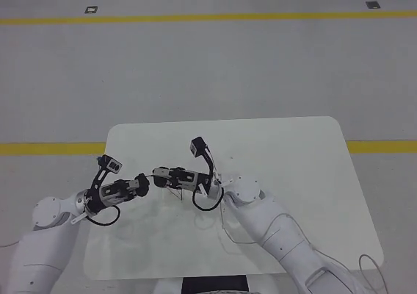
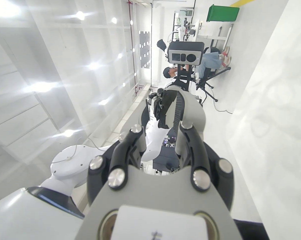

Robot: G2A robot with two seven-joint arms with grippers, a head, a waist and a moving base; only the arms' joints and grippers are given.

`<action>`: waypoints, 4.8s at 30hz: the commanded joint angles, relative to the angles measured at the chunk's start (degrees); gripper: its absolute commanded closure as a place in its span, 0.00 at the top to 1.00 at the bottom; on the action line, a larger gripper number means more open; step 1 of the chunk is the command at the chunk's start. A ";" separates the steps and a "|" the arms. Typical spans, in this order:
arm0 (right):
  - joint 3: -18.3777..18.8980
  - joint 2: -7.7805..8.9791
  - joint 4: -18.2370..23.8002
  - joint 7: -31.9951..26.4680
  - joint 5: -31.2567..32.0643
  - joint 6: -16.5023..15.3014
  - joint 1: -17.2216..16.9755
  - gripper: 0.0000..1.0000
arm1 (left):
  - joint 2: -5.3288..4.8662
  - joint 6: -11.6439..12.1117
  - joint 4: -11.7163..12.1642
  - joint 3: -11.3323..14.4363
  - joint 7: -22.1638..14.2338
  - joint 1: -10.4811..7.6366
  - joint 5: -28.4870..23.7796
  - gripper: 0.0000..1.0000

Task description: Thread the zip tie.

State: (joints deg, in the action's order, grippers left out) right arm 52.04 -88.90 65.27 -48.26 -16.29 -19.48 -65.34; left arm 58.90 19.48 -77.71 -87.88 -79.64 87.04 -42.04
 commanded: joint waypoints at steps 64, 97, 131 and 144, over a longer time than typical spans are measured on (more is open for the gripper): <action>-0.94 0.34 0.55 -0.62 0.00 0.00 0.12 0.00 | -0.58 0.00 0.84 1.38 0.00 -0.84 -3.00 0.47; -1.22 0.45 0.77 -1.49 -0.36 0.00 0.12 0.00 | 0.04 0.00 1.13 0.80 0.00 -0.89 -2.29 0.22; -1.62 0.47 -0.32 -0.97 -1.54 0.00 0.51 0.85 | 0.21 0.00 1.69 0.76 0.00 -1.19 -2.40 0.00; -0.41 0.81 -3.43 -0.16 -4.60 1.76 0.70 1.00 | 0.17 0.00 -0.15 -1.14 0.00 -0.92 -4.50 0.00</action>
State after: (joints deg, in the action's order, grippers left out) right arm 51.45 -88.13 62.09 -48.42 -20.40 -18.17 -64.64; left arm 59.13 19.48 -77.43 -88.86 -79.64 86.12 -46.31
